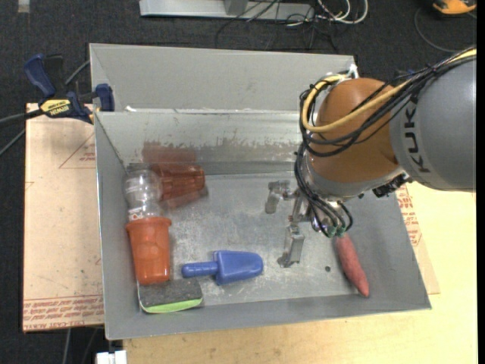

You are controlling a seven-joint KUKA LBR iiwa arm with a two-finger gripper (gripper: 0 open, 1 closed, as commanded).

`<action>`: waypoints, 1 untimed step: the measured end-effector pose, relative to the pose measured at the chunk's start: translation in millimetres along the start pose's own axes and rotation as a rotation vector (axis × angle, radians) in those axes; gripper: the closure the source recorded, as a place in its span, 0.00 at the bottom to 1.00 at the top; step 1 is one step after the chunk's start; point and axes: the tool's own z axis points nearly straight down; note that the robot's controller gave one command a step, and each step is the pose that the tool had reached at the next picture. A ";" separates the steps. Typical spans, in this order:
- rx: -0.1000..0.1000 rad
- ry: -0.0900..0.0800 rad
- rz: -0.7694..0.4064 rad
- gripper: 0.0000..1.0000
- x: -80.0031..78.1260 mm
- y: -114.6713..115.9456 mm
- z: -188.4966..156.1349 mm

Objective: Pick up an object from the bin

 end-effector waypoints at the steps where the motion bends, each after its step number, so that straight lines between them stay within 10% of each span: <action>1: 0.000 -0.007 0.001 0.00 -1.5 -0.2 -4.5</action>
Offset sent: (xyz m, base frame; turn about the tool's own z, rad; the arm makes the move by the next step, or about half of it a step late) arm -0.0271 0.0612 -0.0732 0.0110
